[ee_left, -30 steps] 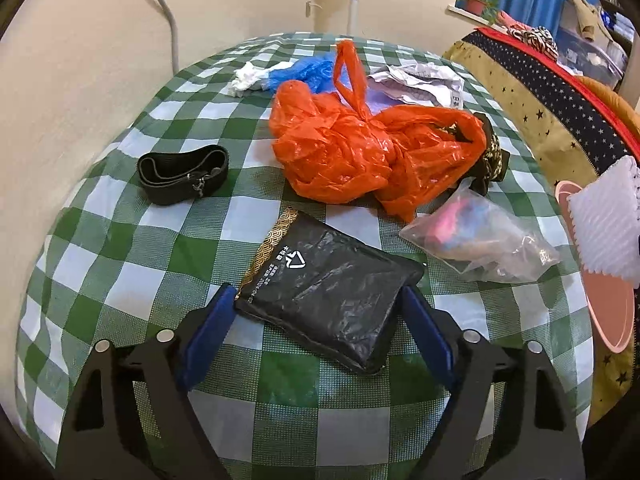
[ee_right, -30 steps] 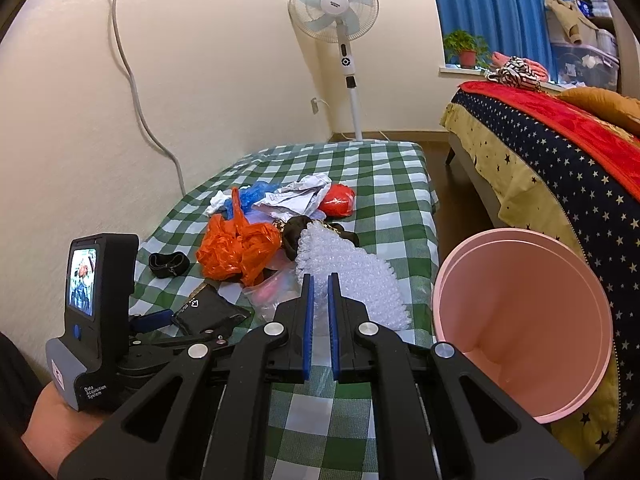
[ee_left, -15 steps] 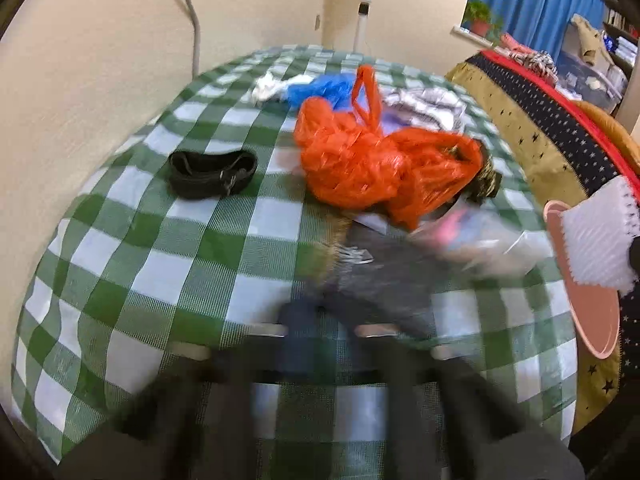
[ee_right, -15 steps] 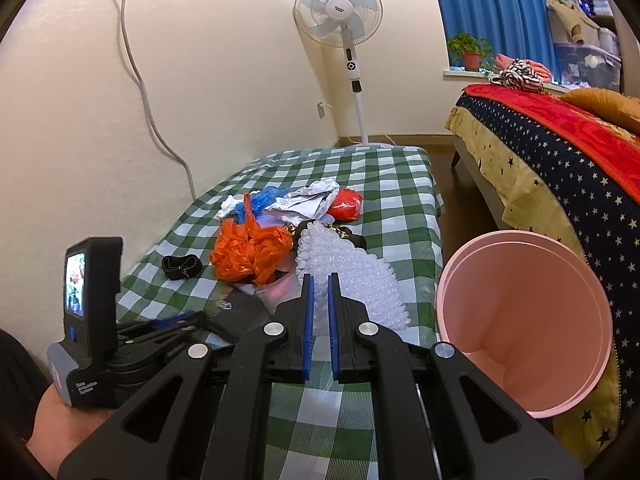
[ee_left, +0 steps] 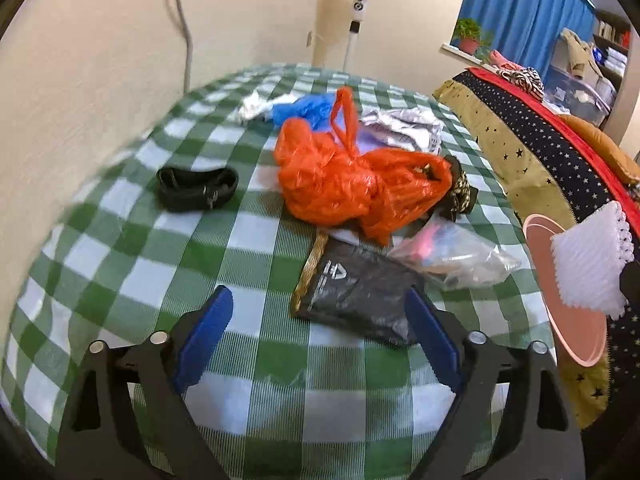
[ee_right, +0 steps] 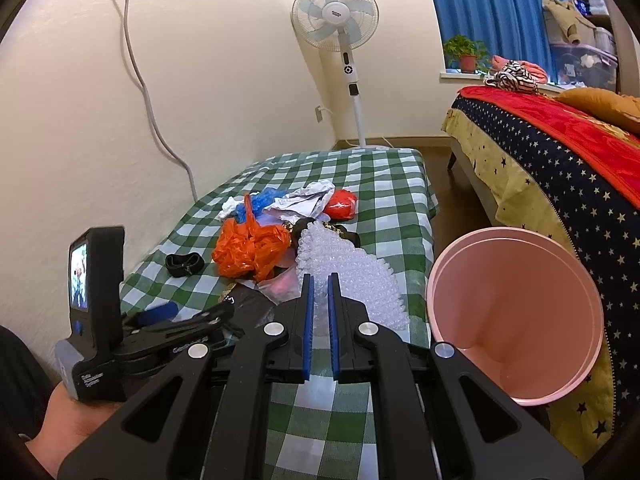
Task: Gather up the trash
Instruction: 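Lift the bubble wrap with the right tool while the left tool reaches the black bag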
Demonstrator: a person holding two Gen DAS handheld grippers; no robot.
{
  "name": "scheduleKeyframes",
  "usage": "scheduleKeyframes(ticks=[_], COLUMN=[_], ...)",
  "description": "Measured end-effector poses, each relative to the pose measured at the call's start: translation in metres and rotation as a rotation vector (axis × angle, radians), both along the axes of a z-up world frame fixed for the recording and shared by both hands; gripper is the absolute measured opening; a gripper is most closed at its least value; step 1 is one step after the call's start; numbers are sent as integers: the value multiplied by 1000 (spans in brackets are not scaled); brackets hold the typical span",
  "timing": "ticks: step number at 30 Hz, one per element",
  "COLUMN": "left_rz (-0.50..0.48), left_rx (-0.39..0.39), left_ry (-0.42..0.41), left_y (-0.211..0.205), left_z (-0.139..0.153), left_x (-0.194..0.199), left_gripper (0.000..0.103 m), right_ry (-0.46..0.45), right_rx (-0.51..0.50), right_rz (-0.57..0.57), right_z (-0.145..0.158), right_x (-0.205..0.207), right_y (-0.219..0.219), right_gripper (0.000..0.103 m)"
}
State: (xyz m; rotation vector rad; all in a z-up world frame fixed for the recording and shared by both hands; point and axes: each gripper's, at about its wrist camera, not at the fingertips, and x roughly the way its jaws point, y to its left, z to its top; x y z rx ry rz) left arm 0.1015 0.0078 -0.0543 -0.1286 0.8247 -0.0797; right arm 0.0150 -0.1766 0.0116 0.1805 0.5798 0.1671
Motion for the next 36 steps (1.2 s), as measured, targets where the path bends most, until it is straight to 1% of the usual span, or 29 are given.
scheduleKeyframes(ticks=[3, 6, 9, 11, 12, 13, 16, 17, 24, 30, 32, 33, 36], left_rz=[-50, -68, -113, -118, -111, -100, -69, -69, -68, -93, -107, -111, -119], left_rx=[17, 89, 117, 134, 130, 124, 134, 117, 78, 89, 96, 98, 89], left_ry=[20, 49, 85, 122, 121, 123, 113, 113, 105, 94, 93, 90, 72], left_y=[-11, -21, -30, -33, -31, -29, -24, -21, -13, -16, -18, -19, -21], left_z=[-2, -10, -17, -24, -24, -23, -21, -20, -18, -17, -16, -15, -12], left_x=[10, 17, 24, 28, 28, 29, 25, 24, 15, 8, 6, 5, 0], left_gripper=[87, 92, 92, 92, 92, 89, 74, 71, 61, 54, 48, 46, 36], right_ry=[1, 5, 7, 6, 6, 6, 4, 4, -5, -14, -16, -16, -17], right_rx=[-1, -1, -2, -1, 0, 0, 1, 2, 2, 10, 11, 10, 7], right_rz=[0, -3, -5, -9, -10, -11, -9, -8, 3, 1, 0, 0, -1], right_z=[-1, -2, -3, -3, -3, -2, -2, -2, 2, 6, 7, 8, 8], right_x=[0, 1, 2, 1, 1, 1, 0, 0, -2, -7, -9, -10, -12], right_y=[-1, -2, -4, -5, -6, -6, -7, -7, -1, -2, -1, -1, -1], right_gripper=[7, 7, 7, 7, 7, 7, 7, 7, 7, 7, 7, 7, 7])
